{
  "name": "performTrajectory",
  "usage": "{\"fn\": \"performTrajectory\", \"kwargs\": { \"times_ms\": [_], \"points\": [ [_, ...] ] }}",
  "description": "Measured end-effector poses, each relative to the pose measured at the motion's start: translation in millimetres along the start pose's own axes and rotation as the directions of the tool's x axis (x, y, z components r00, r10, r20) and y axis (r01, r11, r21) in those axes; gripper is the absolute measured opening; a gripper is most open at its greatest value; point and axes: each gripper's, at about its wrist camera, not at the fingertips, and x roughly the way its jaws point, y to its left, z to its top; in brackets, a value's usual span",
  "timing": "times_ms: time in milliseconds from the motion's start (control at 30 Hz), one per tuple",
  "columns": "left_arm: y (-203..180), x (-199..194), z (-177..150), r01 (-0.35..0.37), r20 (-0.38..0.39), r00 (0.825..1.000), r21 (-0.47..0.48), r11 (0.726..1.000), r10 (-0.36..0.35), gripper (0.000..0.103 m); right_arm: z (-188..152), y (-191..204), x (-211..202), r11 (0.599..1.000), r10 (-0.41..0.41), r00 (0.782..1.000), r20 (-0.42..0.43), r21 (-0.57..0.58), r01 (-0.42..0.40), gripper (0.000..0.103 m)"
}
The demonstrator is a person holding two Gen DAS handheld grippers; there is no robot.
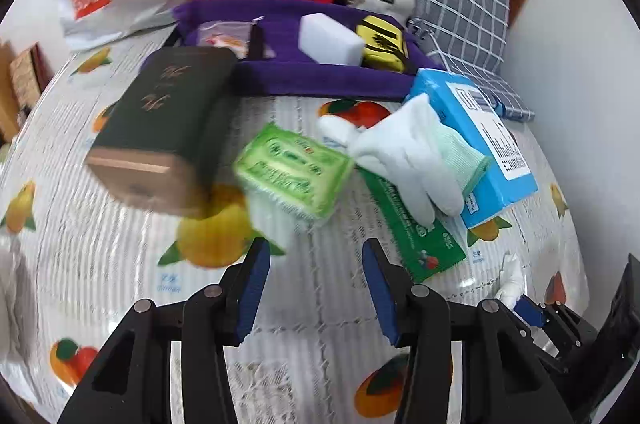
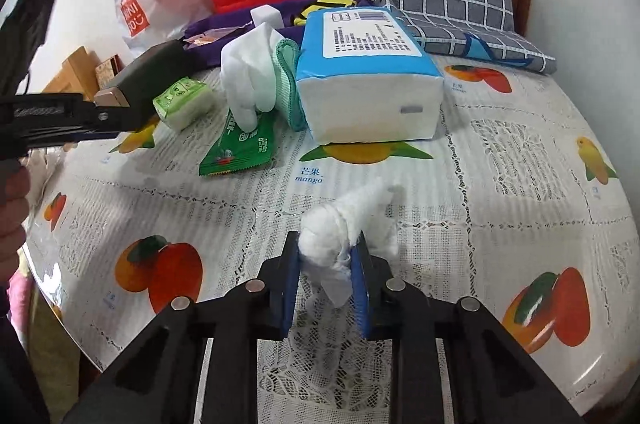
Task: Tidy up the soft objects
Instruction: 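Grasp green wet-wipe pack with left tool while right tool holds white cloth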
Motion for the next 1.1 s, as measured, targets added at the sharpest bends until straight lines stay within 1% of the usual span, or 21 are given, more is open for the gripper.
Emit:
{"fn": "performTrajectory", "kwargs": {
  "times_ms": [167,367,400,433,467,500,567,633,700,867,933,1100],
  "points": [
    [-14.8,14.2,10.1,-0.049,0.002,0.999,0.069,0.996,0.049,0.046,-3.2,5.1,0.1,0.999,-0.025,0.999,0.022,-0.019,0.025,0.025],
    [-21.0,38.6,18.7,-0.12,-0.024,0.992,0.122,0.985,0.124,0.045,-3.2,1.1,0.7,1.0,0.0,1.0,0.022,-0.017,0.001,0.025],
    [-20.5,41.2,19.5,-0.124,-0.019,0.992,0.121,0.985,0.127,0.042,-3.0,1.3,0.9,1.0,-0.001,1.0,0.021,-0.018,0.002,0.025],
    [-20.3,42.7,20.1,-0.13,-0.016,0.991,0.119,0.984,0.133,0.034,-2.9,1.6,1.1,1.0,-0.004,1.0,0.021,-0.017,0.004,0.025],
    [-19.8,44.3,20.5,-0.134,-0.018,0.99,0.118,0.984,0.137,0.028,-2.9,1.8,1.3,1.0,-0.007,1.0,0.022,-0.017,0.007,0.025],
    [-18.0,46.4,21.0,-0.121,-0.026,0.992,0.11,0.987,0.124,0.021,-2.9,2.7,1.5,1.0,-0.012,1.0,0.021,-0.022,0.012,0.025],
    [-15.2,47.4,20.7,-0.094,-0.026,0.995,0.1,0.991,0.097,0.019,-2.5,4.4,2.0,0.999,-0.022,1.0,0.016,-0.034,0.022,0.025],
    [-15.4,45.0,18.4,-0.088,-0.024,0.996,0.117,0.989,0.091,0.015,-1.8,3.6,2.2,0.999,-0.019,1.0,0.012,-0.027,0.019,0.025],
    [-14.3,42.3,16.5,-0.08,-0.026,0.996,0.112,0.99,0.083,0.013,-2.3,2.8,2.0,1.0,-0.014,1.0,0.013,-0.02,0.014,0.025],
    [-10.3,26.3,3.3,-0.061,-0.031,0.997,0.109,0.992,0.065,0.012,-2.9,3.5,1.2,1.0,-0.013,1.0,0.021,-0.018,0.013,0.025],
    [-6.3,17.2,-6.2,-0.052,-0.037,0.998,0.106,0.993,0.056,0.011,-2.8,2.6,1.0,1.0,-0.008,1.0,0.023,-0.006,0.009,0.025],
    [11.3,-8.6,-37.1,-0.062,-0.049,0.997,0.11,0.992,0.067,0.011,-2.5,1.3,-0.3,1.0,-0.004,1.0,0.019,0.008,0.004,0.025]
  ]
}}
